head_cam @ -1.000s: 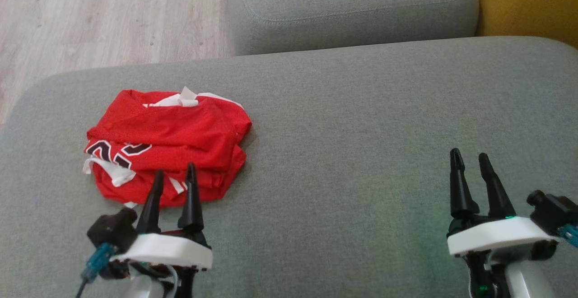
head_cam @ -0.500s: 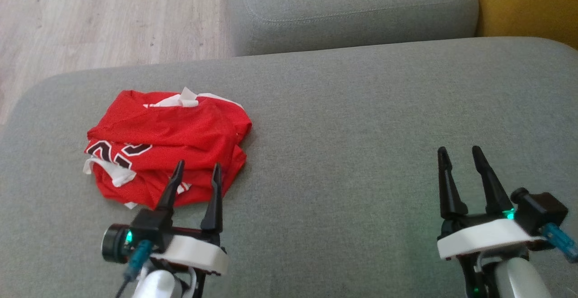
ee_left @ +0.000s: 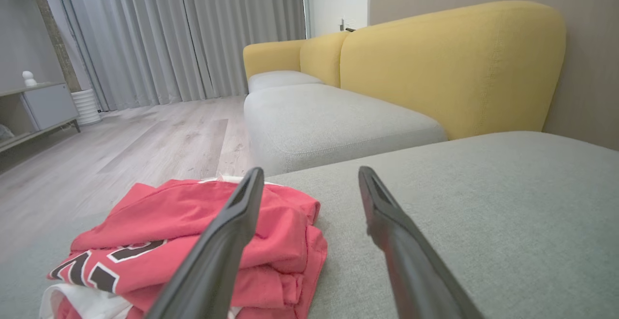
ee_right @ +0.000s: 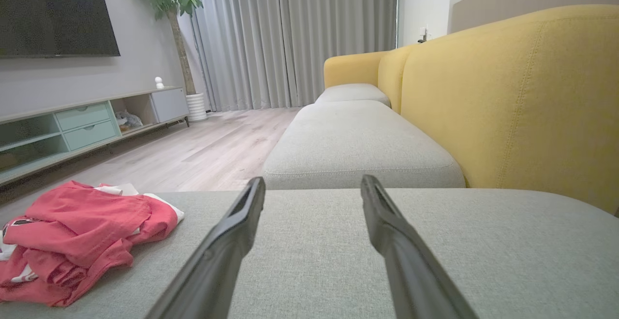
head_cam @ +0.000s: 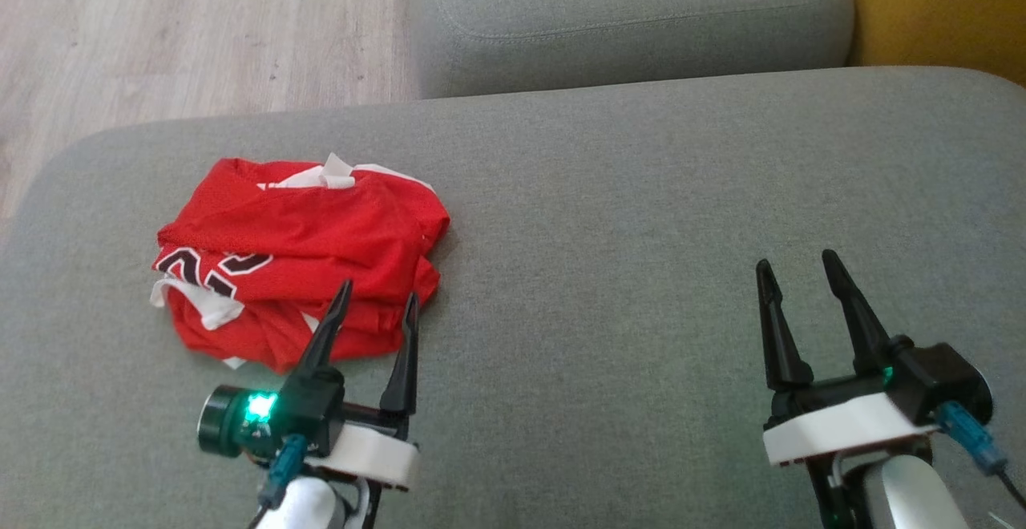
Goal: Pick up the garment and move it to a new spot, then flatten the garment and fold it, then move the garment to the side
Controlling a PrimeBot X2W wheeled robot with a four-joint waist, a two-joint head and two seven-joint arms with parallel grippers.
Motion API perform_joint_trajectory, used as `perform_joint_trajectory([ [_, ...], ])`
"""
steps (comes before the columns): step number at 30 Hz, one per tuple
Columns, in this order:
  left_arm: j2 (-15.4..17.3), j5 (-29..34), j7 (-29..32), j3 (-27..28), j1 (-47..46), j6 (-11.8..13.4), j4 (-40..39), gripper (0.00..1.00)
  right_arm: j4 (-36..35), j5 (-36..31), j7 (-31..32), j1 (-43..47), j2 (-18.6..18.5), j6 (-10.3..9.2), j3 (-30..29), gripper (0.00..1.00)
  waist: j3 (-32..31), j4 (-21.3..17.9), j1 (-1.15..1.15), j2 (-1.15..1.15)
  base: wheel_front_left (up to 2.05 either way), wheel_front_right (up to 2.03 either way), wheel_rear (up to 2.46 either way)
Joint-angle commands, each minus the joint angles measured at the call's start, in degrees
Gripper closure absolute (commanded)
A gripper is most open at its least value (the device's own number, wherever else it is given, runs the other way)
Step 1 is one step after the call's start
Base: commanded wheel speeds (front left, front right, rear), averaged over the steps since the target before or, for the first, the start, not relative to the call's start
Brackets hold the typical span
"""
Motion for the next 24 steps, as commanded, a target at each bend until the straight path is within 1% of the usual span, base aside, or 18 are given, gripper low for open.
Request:
perform_joint_trajectory([
  [1,0.14,0.17,-0.84,1.79,-2.99,0.27,-2.52,0.00,-2.19,-0.16,-0.89,-2.09,-0.48,-0.04,1.29,0.00,0.05,-0.02,0.00,0.00,0.00,0.00,0.00],
  [9,-2.82,-5.06,-2.18,6.39,0.05,-2.02,-3.73,0.00,-0.03,5.44,-2.24,-1.64,-0.51,-0.04,0.76,0.00,0.23,-0.10,0.00,0.00,0.00,0.00,0.00],
  [15,-4.70,-5.38,-3.19,9.53,2.46,-4.28,-2.83,0.00,2.30,7.44,-3.25,-1.41,-0.53,-0.04,1.92,0.00,0.39,-0.26,0.00,0.00,0.00,0.00,0.00],
  [20,-5.49,-4.16,-3.73,10.00,2.95,-6.37,0.10,0.00,4.44,6.68,-3.80,-1.60,-0.54,-0.04,3.29,0.00,0.31,-0.34,0.00,0.00,0.00,0.00,0.00],
  [24,-5.86,-3.96,-3.73,10.35,2.60,-7.05,1.59,0.00,4.90,6.89,-3.80,-1.84,-0.54,-0.04,3.32,0.00,0.26,-0.35,0.00,0.00,0.00,0.00,0.00],
])
